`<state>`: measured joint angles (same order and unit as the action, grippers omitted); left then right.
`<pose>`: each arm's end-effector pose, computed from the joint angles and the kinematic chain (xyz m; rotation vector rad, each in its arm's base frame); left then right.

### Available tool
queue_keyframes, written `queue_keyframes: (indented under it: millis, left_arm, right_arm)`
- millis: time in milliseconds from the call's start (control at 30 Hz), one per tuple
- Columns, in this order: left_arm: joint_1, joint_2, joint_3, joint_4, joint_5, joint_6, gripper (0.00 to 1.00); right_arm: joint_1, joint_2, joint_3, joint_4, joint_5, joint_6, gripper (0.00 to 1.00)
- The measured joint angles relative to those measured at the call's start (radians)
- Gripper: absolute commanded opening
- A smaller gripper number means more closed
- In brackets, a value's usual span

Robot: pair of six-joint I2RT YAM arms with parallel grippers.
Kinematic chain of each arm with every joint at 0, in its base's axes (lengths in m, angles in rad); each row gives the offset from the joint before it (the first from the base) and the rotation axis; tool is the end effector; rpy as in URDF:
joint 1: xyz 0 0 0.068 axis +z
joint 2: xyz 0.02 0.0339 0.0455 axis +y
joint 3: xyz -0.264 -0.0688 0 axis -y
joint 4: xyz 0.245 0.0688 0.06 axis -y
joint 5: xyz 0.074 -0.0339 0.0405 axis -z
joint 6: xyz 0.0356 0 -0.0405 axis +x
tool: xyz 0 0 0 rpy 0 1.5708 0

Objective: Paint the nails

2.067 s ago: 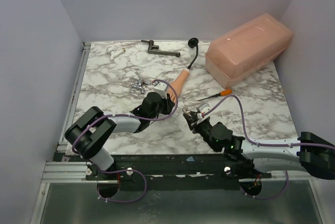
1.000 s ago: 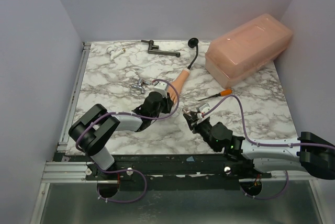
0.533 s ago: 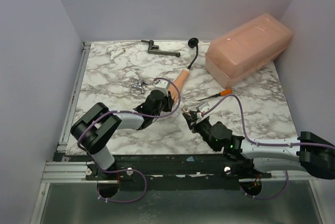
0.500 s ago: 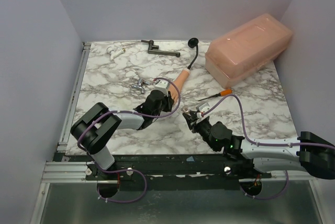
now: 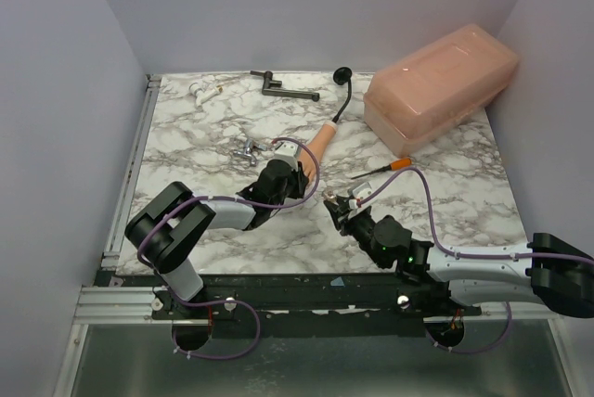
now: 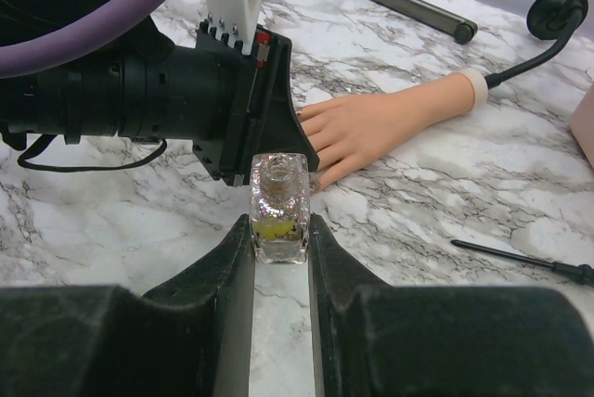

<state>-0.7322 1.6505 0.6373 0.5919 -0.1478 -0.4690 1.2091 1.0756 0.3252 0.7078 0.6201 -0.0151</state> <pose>0.2424 -0.2108 0.1559 0.1707 2.0353 -0.6221 0.0963 0.1961 0.2182 -0.5013 1.5425 0.4244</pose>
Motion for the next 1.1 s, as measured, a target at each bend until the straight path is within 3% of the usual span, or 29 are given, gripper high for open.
queue_keyframes:
  millis: [1100]
  left_arm:
    - [0.000, -0.001, -0.024, -0.019, -0.003, -0.061, 0.00]
  right_arm:
    - [0.000, 0.000, 0.000, 0.000, 0.000, 0.000, 0.01]
